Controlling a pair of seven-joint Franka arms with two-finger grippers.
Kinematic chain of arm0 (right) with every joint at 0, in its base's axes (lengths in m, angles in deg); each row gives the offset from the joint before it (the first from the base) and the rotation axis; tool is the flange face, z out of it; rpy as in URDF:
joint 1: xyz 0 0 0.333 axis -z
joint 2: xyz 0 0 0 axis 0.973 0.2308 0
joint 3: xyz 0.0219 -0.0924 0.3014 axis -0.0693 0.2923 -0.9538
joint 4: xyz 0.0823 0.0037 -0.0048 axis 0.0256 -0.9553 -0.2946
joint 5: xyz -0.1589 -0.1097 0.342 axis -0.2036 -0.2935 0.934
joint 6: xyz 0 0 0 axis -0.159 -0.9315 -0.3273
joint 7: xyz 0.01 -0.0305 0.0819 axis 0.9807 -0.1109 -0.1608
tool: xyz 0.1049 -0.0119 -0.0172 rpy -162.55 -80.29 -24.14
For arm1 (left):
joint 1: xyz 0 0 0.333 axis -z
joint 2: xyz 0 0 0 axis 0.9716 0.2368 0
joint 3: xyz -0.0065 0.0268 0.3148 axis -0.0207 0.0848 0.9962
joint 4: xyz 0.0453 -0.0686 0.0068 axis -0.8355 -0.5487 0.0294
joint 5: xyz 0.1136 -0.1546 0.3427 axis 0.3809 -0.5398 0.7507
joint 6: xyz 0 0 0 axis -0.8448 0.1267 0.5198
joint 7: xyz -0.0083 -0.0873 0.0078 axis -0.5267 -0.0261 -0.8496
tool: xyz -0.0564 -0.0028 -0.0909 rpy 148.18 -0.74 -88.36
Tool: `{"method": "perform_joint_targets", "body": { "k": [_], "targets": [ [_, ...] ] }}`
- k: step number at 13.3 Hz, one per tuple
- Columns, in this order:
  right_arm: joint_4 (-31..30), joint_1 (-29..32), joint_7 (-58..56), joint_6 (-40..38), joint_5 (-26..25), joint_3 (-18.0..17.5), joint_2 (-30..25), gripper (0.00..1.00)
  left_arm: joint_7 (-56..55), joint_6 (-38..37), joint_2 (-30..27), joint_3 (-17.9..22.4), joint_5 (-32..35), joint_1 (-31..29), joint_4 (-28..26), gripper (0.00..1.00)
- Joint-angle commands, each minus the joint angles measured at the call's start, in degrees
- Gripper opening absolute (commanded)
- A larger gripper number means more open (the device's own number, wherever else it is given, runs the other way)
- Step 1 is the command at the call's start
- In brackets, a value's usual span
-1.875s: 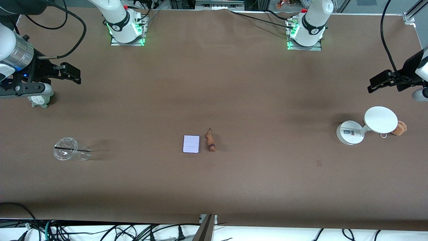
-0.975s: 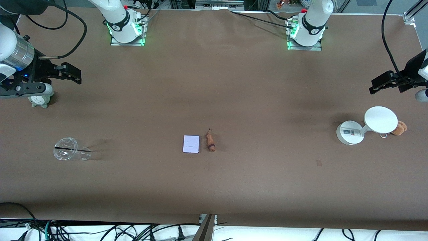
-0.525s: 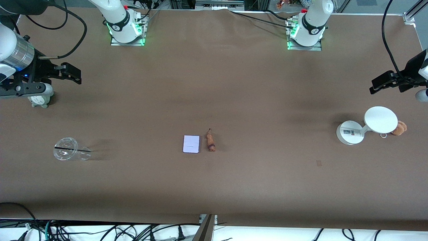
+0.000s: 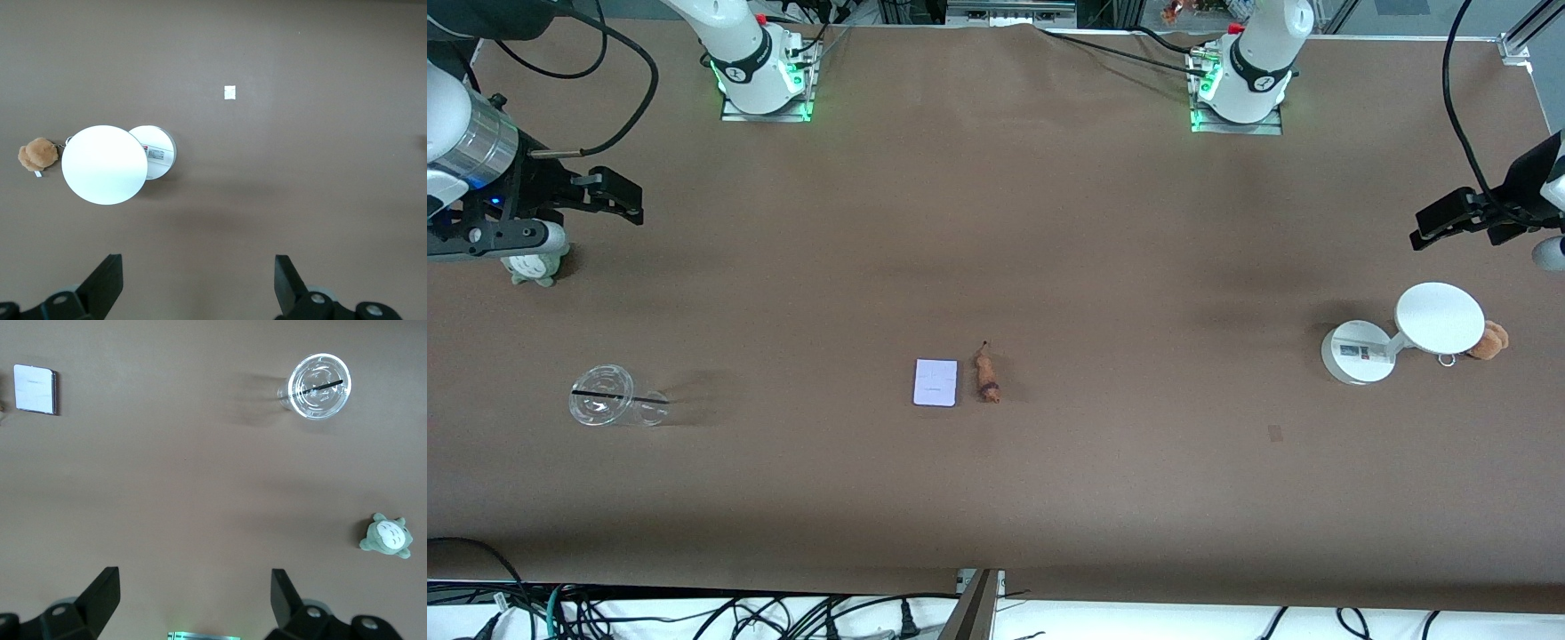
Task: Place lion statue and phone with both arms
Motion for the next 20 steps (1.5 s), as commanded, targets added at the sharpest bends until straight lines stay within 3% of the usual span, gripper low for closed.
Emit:
{"method": "perform_joint_targets", "body": {
  "k": [1, 20],
  "targets": [
    [-0.1, 0.0, -0.6, 0.4, 0.8, -0.1, -0.1, 1.0, 0.1, 0.5, -1.0, -0.3, 0.8, -0.4, -0.7, 1.0],
    [-0.3, 0.1, -0.7, 3.0, 0.7, 0.0, 4.5, 1.0, 0.0, 1.0, -0.9, -0.4, 0.6, -0.4, -0.7, 1.0]
  ]
}}
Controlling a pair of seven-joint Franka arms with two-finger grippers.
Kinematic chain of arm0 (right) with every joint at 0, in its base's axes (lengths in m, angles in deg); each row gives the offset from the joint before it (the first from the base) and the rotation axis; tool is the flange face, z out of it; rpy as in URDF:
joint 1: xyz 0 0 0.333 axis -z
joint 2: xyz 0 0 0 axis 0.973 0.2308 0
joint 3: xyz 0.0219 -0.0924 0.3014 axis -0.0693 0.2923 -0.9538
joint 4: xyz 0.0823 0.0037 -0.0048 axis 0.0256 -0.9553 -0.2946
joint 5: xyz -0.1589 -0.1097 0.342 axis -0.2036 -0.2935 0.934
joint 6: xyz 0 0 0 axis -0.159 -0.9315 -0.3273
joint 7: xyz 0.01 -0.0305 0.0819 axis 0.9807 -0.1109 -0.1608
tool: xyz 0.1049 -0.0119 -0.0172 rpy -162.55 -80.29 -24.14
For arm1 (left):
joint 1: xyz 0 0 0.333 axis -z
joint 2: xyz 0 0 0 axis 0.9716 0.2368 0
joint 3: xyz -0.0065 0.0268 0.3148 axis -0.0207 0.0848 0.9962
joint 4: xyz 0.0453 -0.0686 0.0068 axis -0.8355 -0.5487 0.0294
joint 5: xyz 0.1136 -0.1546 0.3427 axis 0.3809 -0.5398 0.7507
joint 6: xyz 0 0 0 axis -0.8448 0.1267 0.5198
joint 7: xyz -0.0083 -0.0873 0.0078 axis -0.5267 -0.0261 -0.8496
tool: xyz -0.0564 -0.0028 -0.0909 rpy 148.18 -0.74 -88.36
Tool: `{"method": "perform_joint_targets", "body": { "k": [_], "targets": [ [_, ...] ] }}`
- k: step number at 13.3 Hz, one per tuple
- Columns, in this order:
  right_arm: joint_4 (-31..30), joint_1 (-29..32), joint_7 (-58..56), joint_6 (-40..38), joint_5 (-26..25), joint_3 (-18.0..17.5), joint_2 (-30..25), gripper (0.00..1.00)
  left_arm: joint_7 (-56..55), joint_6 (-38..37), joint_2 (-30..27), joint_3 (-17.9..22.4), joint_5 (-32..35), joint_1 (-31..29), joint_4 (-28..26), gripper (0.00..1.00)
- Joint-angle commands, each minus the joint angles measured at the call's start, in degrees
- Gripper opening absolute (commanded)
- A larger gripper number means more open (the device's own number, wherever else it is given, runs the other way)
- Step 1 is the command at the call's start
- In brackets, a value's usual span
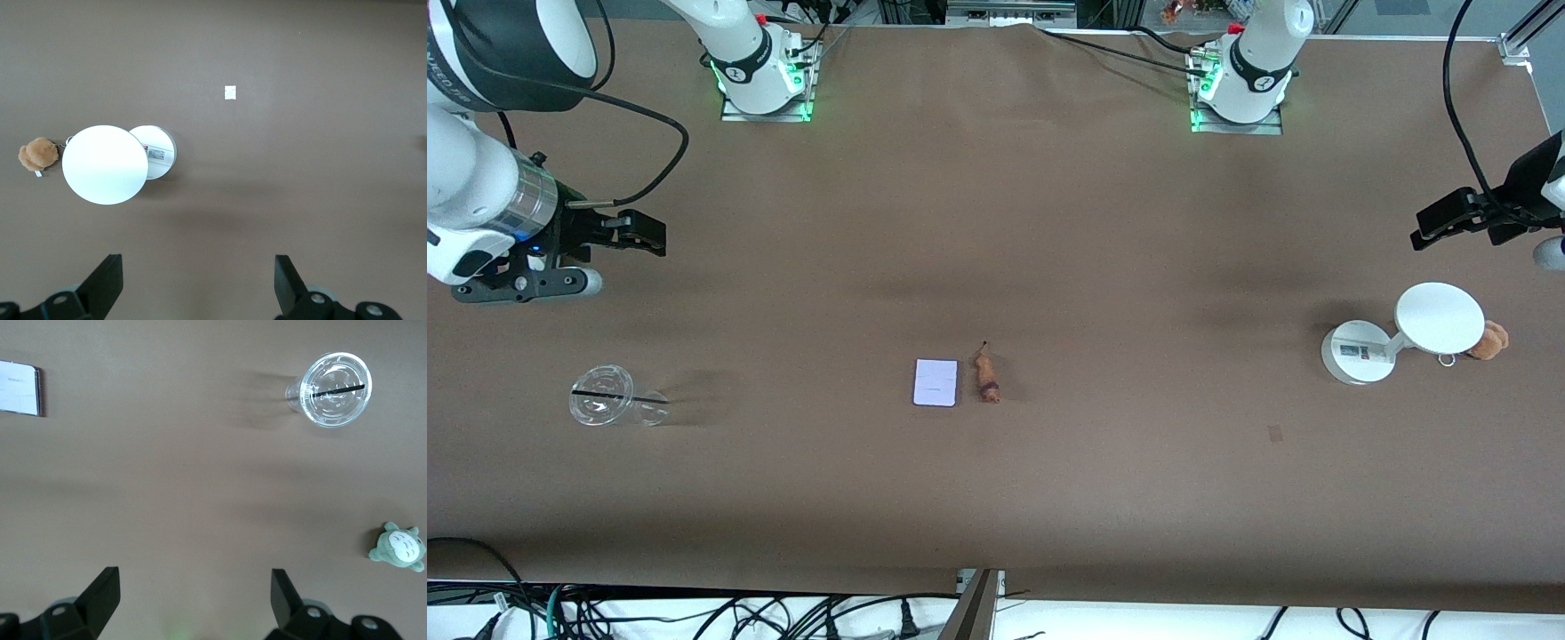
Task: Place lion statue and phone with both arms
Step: 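Move the left gripper toward the brown lion statue beside the phone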
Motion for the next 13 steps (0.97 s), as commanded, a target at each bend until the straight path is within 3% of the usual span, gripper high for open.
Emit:
{"method": "perform_joint_targets", "body": {
  "k": [1, 4, 7, 13],
  "targets": [
    [-0.1, 0.2, -0.8, 0.3, 0.7, 0.1, 0.1, 1.0, -1.3, 2.6, 0.3, -0.5, -0.7, -0.1, -0.7, 1.0],
    [-0.1, 0.2, -0.8, 0.3, 0.7, 0.1, 0.3, 1.0, -14.5, 7.5, 3.6, -3.0, -1.6, 1.5, -0.7, 1.0],
    [-0.1, 0.3, -0.8, 0.3, 0.7, 0.1, 0.6, 1.0, -19.0, 11.3, 8.2, -6.4, -0.9, 2.7, -0.6, 1.0],
    [-0.1, 0.2, -0.7, 0.3, 0.2, 0.1, 1.1, 1.0, -26.9, 19.4, 18.7, -6.6, 2.6, 10.5, -0.6, 1.0]
  ]
}}
